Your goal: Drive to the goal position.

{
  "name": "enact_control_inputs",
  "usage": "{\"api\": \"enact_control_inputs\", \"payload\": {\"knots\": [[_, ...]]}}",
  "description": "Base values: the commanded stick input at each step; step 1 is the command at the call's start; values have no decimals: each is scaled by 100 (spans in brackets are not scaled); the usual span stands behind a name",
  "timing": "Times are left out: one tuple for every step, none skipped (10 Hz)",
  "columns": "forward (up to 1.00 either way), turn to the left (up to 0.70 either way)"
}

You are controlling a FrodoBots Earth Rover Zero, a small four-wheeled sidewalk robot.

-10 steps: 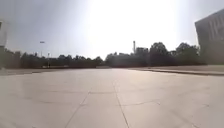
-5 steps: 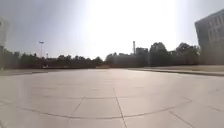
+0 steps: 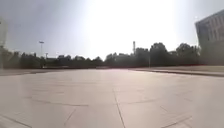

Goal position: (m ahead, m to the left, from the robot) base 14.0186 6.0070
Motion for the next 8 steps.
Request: {"api": "enact_control_inputs", "payload": {"knots": [[70, 0], [70, 0], [70, 0], [70, 0], [70, 0], [70, 0], [70, 0], [70, 0]]}}
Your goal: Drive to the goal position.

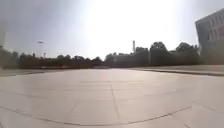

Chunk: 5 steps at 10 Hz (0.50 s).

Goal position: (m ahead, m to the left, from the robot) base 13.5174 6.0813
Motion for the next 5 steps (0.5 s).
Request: {"api": "enact_control_inputs", "payload": {"knots": [[70, 0], [70, 0], [70, 0], [70, 0], [70, 0]]}}
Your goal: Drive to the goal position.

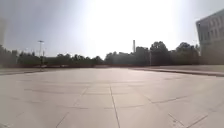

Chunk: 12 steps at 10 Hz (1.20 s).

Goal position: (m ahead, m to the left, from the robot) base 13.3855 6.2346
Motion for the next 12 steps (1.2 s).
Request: {"api": "enact_control_inputs", "payload": {"knots": [[70, 0], [70, 0], [70, 0], [70, 0], [70, 0], [70, 0], [70, 0], [70, 0], [70, 0], [70, 0], [70, 0], [70, 0]]}}
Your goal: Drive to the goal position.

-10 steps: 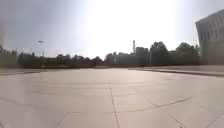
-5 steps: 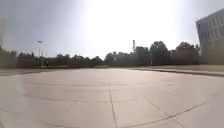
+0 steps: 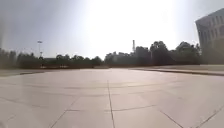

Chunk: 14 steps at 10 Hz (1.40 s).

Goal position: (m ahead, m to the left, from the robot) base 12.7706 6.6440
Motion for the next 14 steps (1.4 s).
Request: {"api": "enact_control_inputs", "payload": {"knots": [[70, 0], [70, 0], [70, 0], [70, 0], [70, 0], [70, 0], [70, 0], [70, 0], [70, 0], [70, 0], [70, 0], [70, 0], [70, 0], [70, 0]]}}
